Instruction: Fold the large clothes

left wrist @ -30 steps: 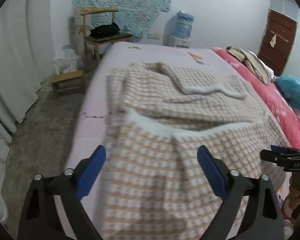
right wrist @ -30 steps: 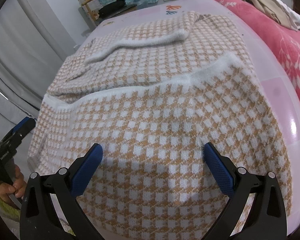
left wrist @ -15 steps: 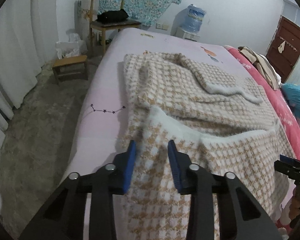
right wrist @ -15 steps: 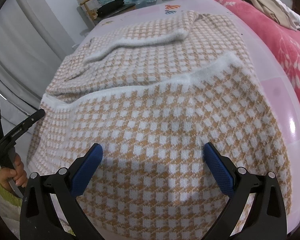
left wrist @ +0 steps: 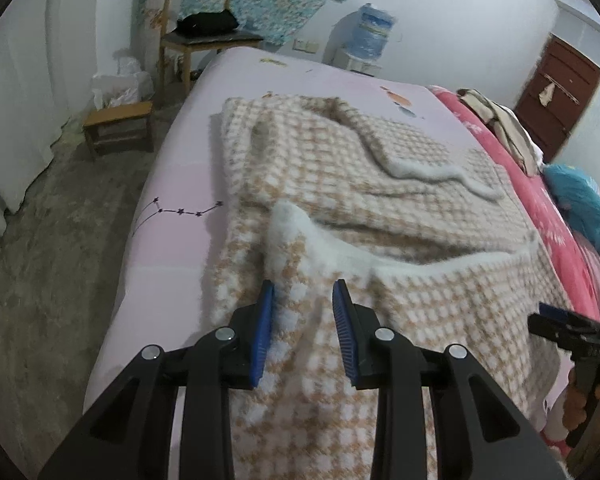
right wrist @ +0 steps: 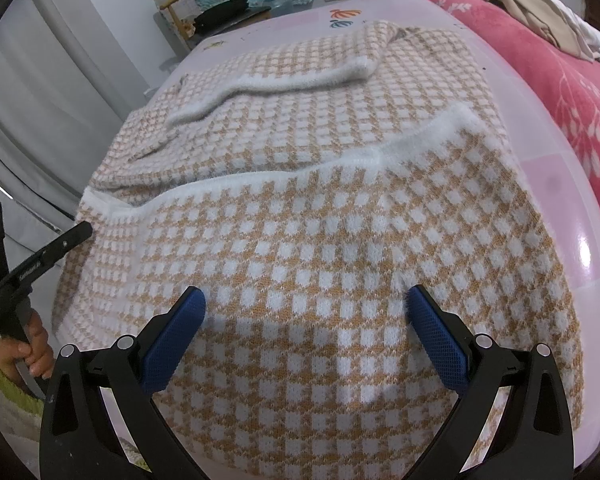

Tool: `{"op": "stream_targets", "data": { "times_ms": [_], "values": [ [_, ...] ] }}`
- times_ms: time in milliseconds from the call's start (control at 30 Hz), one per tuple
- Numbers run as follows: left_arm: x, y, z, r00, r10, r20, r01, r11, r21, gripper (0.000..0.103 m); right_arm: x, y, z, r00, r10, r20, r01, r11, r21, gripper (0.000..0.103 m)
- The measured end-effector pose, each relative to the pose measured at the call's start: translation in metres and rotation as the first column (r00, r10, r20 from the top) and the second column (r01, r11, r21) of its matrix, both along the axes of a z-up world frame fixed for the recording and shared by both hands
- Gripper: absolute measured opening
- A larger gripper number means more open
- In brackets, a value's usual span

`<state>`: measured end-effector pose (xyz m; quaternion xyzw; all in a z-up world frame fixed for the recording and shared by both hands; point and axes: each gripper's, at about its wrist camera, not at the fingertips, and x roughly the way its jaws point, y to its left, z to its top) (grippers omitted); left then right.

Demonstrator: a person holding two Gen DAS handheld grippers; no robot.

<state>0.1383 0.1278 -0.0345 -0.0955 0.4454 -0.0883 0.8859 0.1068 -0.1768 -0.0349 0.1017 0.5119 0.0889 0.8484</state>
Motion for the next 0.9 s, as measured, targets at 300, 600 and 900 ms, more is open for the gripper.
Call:
{"op": "stream_targets", "data": {
  "times_ms": [300, 600, 900],
  "values": [
    [0.024, 0.010, -0.013, 0.997, -0.009, -0.082, 0.002, 0.997, -0.078, 0.029, 0.000, -0.001, 0.000, 1.000, 0.001, 0.001, -0.001, 1.000, 0.001, 0.096],
    [0.015, -0.014, -0.012, 0.995, -0.035, -0.093, 0.041, 0.997, 0.060, 0.030, 0.000, 0.000, 0.000, 1.000, 0.000, 0.001, 0.000, 1.000, 0.001, 0.096],
    [0.012, -0.034, -0.011, 0.997, -0.019, -0.072, 0.033, 0.981, 0.192, 0.030, 0.001, -0.001, 0.000, 1.000, 0.002, 0.001, -0.002, 1.000, 0.001, 0.096]
  ]
}}
